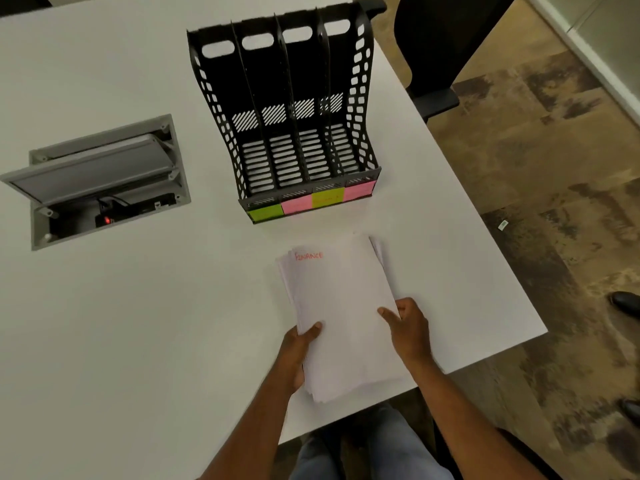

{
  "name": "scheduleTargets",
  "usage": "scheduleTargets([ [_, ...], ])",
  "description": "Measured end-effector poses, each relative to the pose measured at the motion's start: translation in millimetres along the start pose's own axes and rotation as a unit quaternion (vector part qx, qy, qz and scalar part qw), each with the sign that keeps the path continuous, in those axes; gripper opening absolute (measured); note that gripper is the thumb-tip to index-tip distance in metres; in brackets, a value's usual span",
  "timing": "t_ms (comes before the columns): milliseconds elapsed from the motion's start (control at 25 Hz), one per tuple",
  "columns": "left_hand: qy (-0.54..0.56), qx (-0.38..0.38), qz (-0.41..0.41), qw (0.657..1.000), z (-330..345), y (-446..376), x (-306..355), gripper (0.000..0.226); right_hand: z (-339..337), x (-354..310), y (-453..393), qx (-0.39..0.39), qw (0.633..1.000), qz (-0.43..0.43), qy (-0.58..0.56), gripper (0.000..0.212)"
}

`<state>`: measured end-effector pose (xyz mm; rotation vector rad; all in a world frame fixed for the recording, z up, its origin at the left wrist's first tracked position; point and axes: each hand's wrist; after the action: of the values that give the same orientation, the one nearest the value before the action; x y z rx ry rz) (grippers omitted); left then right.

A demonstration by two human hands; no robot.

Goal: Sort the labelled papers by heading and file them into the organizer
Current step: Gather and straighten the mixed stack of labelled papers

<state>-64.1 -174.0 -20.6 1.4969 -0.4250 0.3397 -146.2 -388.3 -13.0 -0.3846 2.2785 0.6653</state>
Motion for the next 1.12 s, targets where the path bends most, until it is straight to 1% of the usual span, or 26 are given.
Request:
scheduleTargets([
  [80,0.024,0.011,-0.032,0.999,-4,-5,-14,0.038,4,18,-2,-0.020,0.999,-0.003,0.049,0.032],
  [160,0.039,0.021,-0.036,0.998,-6,-8,-20,0.035,4,27,-4,-0.026,0.997,0.012,0.070,0.043],
  [200,0.040,0.025,-0.035,0.998,-6,-9,-22,0.034,3,29,-6,-0.024,0.997,0.013,0.074,0.045],
  [320,0.029,0.035,-0.018,0.999,-8,-10,-24,0.033,-6,28,-13,-0.012,0.995,-0.057,0.082,0.034],
  [360,0.021,0.044,-0.007,0.999,-8,-11,-24,0.033,-12,28,-19,0.004,0.992,-0.081,0.097,0.034],
  [480,0.001,0.069,0.008,0.998,-5,-14,-24,0.035,-42,31,-59,0.104,0.970,-0.131,0.176,0.032],
  [560,-0.006,0.080,0.017,0.997,-3,-17,-25,0.035,-67,36,-92,0.147,0.953,-0.151,0.217,0.036],
  [640,-0.013,0.087,0.024,0.996,-4,-20,-26,0.037,-84,41,-118,0.162,0.942,-0.149,0.254,0.048],
  [720,-0.015,0.089,0.028,0.996,-4,-21,-27,0.037,-92,49,-135,0.170,0.933,-0.129,0.290,0.058],
  [800,-0.012,0.087,0.032,0.996,-3,-21,-27,0.033,-93,54,-139,0.186,0.917,-0.128,0.329,0.063],
  [840,-0.013,0.089,0.034,0.995,-2,-21,-27,0.031,-90,54,-137,0.192,0.910,-0.147,0.337,0.063],
  [880,-0.015,0.092,0.037,0.995,-1,-21,-27,0.029,-85,54,-132,0.184,0.906,-0.181,0.336,0.063],
  [920,-0.017,0.096,0.041,0.994,-1,-21,-27,0.029,-77,54,-124,0.151,0.902,-0.225,0.335,0.063],
  [1000,-0.022,0.098,0.044,0.994,2,-22,-28,0.030,-60,59,-108,0.046,0.882,-0.294,0.365,0.070],
  [1040,-0.023,0.099,0.046,0.994,3,-24,-28,0.030,-52,63,-103,0.008,0.871,-0.302,0.387,0.075],
  [1080,-0.025,0.099,0.048,0.994,3,-25,-28,0.031,-47,68,-101,-0.008,0.867,-0.294,0.403,0.079],
  [1120,-0.029,0.100,0.049,0.993,3,-26,-27,0.032,-46,70,-105,-0.006,0.868,-0.280,0.411,0.081],
])
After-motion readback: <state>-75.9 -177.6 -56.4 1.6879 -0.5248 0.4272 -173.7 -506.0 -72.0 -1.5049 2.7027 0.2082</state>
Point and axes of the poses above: each hand's wrist, its own y-axis away from the middle knuckle, its own z-axis out of the palm, x = y × z, and after that the axes turned 14 degrees about x, right-handed
